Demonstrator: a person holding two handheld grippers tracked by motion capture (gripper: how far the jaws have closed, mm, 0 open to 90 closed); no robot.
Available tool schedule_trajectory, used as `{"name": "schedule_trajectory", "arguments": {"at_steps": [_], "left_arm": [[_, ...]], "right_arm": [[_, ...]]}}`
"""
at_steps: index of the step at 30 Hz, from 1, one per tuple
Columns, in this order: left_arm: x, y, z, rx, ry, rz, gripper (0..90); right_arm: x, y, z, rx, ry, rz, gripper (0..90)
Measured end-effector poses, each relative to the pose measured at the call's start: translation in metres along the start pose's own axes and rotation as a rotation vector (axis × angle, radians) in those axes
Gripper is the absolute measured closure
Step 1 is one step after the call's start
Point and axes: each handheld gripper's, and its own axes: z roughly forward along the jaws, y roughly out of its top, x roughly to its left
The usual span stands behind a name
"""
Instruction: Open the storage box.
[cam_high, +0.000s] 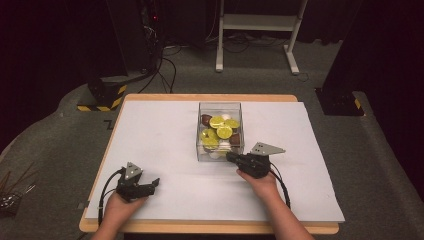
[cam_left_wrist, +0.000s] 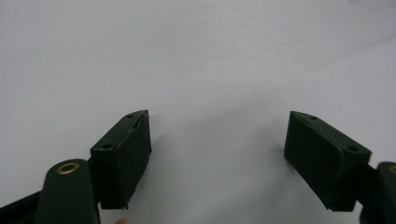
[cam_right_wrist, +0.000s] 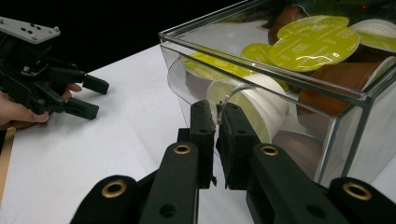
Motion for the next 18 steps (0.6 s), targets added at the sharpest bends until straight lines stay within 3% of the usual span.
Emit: {"name": "schedule_trajectory", "arguments": {"at_steps": [18], "left_arm": [[0.0000,0.0000,0.0000,0.000,0.000,0.000,23.1]], "right_arm": [[0.0065,-0.0035,-0.0069,0.000,-0.005,-0.002,86.7]]}}
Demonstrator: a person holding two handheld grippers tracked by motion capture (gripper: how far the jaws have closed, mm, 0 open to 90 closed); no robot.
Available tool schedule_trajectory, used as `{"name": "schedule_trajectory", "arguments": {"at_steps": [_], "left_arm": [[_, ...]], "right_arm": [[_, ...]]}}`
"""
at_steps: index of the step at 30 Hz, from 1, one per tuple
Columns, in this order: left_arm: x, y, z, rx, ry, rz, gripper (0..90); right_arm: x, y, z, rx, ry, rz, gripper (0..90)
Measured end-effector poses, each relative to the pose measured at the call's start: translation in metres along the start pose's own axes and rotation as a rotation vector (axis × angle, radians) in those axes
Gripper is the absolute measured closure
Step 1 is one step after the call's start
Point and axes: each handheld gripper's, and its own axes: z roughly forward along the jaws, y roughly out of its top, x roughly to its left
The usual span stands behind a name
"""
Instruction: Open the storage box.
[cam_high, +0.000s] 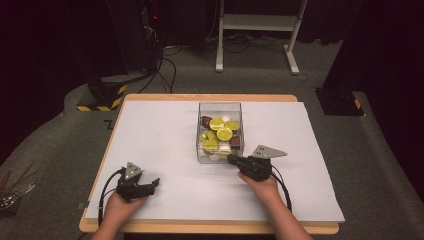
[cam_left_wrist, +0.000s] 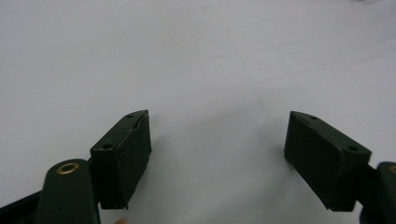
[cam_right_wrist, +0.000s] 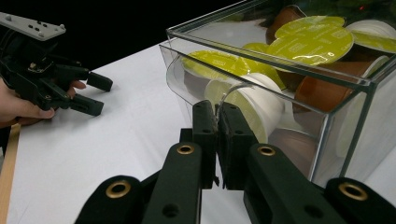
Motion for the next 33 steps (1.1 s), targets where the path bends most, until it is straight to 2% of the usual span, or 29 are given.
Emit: {"name": "schedule_trajectory", "arguments": {"at_steps": [9,18,26,33], "left_arm": [[0.000,0.000,0.000,0.000,0.000,-0.001,23.1],[0.000,0.000,0.000,0.007,0.000,0.006,23.1],[0.000,0.000,0.000,0.003,0.000,0.002,23.1],[0.000,0.000,0.000,0.004,0.000,0.004,23.1]], "right_arm": [[0.002,0.000,0.001,-0.002,-0.016,-0.012,84.2],[0.002,0.003,0.010,0.007,0.004,-0.014,78.0],[-0.003,0.000,0.007,-0.002,0.053,0.013,82.7],[-0.001,0.000,0.006,0.005,0.056,-0.002,84.2]]}}
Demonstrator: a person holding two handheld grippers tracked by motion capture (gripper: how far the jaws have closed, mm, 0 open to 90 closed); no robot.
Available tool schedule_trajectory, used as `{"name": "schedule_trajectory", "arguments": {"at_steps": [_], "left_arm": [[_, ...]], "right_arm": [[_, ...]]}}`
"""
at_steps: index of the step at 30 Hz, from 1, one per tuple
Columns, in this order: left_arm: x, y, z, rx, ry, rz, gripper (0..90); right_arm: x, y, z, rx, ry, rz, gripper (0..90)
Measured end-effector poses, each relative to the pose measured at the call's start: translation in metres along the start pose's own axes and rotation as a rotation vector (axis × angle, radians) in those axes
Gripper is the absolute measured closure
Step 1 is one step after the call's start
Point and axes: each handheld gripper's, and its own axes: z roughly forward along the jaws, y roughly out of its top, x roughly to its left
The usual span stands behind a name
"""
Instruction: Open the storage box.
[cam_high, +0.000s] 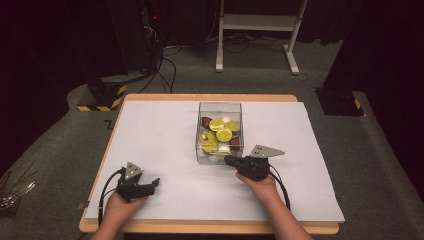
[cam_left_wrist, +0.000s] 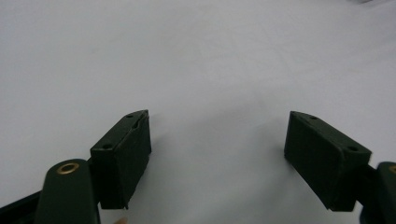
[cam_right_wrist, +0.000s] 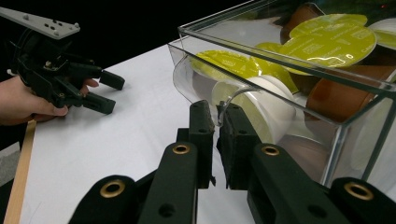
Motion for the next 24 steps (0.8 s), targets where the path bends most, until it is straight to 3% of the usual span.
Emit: {"name": "schedule_trajectory", "arguments": {"at_steps": [24], "left_arm": [[0.000,0.000,0.000,-0.004,0.000,-0.004,23.1]], "right_arm": [[0.012,-0.004,-0.010,0.014,-0.002,-0.011,85.8]]}}
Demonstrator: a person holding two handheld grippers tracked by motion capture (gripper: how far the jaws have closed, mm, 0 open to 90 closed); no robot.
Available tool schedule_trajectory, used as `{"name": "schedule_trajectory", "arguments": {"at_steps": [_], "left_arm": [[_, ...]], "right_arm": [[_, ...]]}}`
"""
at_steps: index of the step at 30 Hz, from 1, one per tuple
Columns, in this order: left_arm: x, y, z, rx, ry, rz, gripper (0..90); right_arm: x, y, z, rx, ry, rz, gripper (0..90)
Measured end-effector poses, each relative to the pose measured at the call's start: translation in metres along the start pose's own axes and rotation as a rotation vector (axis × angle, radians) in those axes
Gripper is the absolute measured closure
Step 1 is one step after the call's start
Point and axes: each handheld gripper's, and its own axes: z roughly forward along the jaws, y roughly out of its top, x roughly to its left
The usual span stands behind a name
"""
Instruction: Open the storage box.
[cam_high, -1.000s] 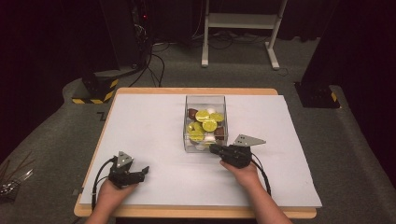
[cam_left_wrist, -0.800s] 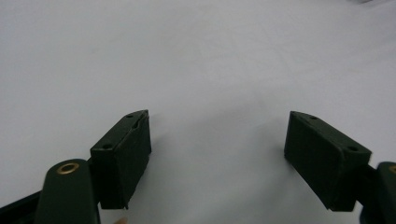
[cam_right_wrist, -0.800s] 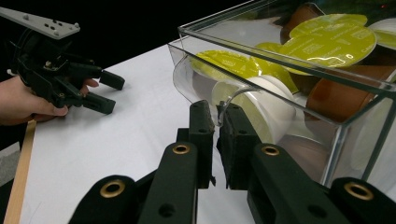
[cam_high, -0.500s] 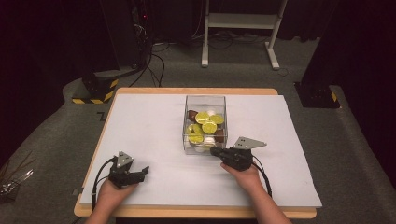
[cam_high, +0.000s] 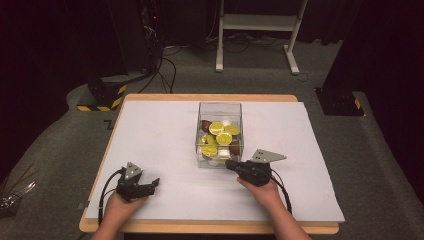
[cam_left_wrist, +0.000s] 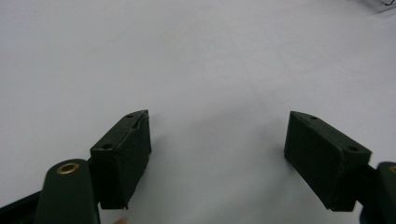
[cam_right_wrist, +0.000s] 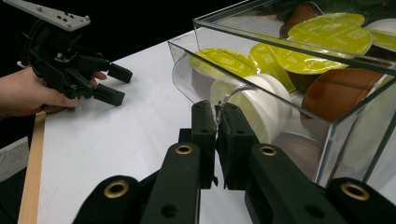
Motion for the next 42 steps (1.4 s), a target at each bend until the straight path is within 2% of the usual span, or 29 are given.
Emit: {"name": "schedule_trajectory", "arguments": {"at_steps": [7,8,9,14,15,16,17,19,20,21,22,23,24,25,26,27,28,30,31,32,33,34,35,36,38,39,40,42], "left_arm": [[0.000,0.000,0.000,0.000,0.000,0.000,23.1],[-0.010,0.000,0.008,-0.115,0.012,-0.158,23.1],[-0.010,0.000,0.007,-0.109,0.007,-0.145,23.1],[-0.009,0.000,0.007,-0.107,0.004,-0.140,23.1],[-0.008,0.000,0.007,-0.094,0.004,-0.125,23.1],[0.000,0.000,0.000,0.007,-0.001,0.005,23.1],[-0.008,0.000,0.006,-0.086,-0.001,-0.113,23.0],[-0.007,0.000,0.006,-0.085,-0.001,-0.111,23.0],[0.000,0.000,0.000,0.003,-0.001,0.000,23.0],[-0.007,0.000,0.005,-0.074,-0.004,-0.096,23.1],[-0.007,0.000,0.005,-0.074,-0.004,-0.096,23.1],[0.000,0.000,0.000,0.006,-0.002,0.004,23.1],[0.001,0.000,0.000,0.008,-0.002,0.006,23.0],[-0.001,0.000,0.001,-0.011,-0.001,-0.019,23.0],[0.001,0.000,0.000,0.008,-0.002,0.006,23.1],[0.000,0.000,0.000,0.007,-0.002,0.005,23.0],[-0.007,0.000,0.006,-0.081,-0.001,-0.109,23.0],[-0.007,0.000,0.006,-0.085,-0.004,-0.112,23.0],[-0.009,0.000,0.007,-0.103,0.005,-0.140,23.0],[-0.010,0.000,0.008,-0.109,0.006,-0.148,23.0],[0.001,0.000,0.000,0.007,-0.002,0.005,23.0],[-0.009,0.000,0.007,-0.101,0.006,-0.138,23.1],[0.000,0.000,0.000,0.006,-0.002,0.003,23.1],[-0.007,0.000,0.006,-0.082,-0.005,-0.107,23.0],[-0.008,0.000,0.006,-0.095,-0.005,-0.123,23.0],[-0.008,0.000,0.006,-0.096,-0.008,-0.121,23.1],[0.000,0.000,0.000,0.005,-0.002,0.001,23.0],[0.001,0.000,0.000,0.008,-0.002,0.006,23.0]], "right_arm": [[0.004,-0.002,-0.003,0.000,0.004,0.003,86.1],[0.004,-0.002,-0.003,0.000,0.004,0.002,86.1],[0.005,-0.002,-0.003,0.000,0.005,0.001,86.2],[0.008,-0.004,-0.005,0.002,0.011,0.001,86.4],[0.008,-0.004,-0.006,0.002,0.013,0.003,86.4],[0.009,-0.004,-0.006,0.002,0.015,0.002,86.5],[0.009,-0.005,-0.007,0.002,0.016,0.000,86.5],[0.011,-0.005,-0.008,0.003,0.018,0.000,86.6],[0.012,-0.005,-0.008,0.004,0.021,0.000,86.5],[0.012,-0.006,-0.009,0.003,0.022,-0.001,86.6],[0.012,-0.006,-0.009,0.003,0.022,-0.001,86.6],[0.014,-0.006,-0.009,0.006,0.022,-0.001,86.6],[0.015,-0.006,-0.010,0.006,0.023,0.000,86.6],[0.016,-0.007,-0.010,0.006,0.023,-0.001,86.6],[0.017,-0.007,-0.011,0.008,0.026,-0.001,86.7],[0.018,-0.008,-0.012,0.010,0.027,-0.001,86.7],[0.019,-0.008,-0.012,0.010,0.030,-0.001,86.8],[0.020,-0.009,-0.013,0.009,0.031,-0.001,86.8],[0.021,-0.009,-0.014,0.009,0.034,0.002,86.8],[0.022,-0.010,-0.014,0.008,0.038,0.003,86.8],[0.023,-0.010,-0.015,0.009,0.038,0.000,86.9],[0.024,-0.011,-0.015,0.009,0.038,0.001,86.9],[0.024,-0.011,-0.016,0.009,0.041,0.001,86.9],[0.025,-0.011,-0.016,0.012,0.043,0.000,86.9],[0.027,-0.012,-0.017,0.012,0.044,-0.004,86.9],[0.028,-0.012,-0.018,0.013,0.045,-0.003,86.9],[0.028,-0.012,-0.018,0.012,0.047,-0.004,87.0],[0.029,-0.013,-0.019,0.014,0.051,-0.004,87.0]]}}
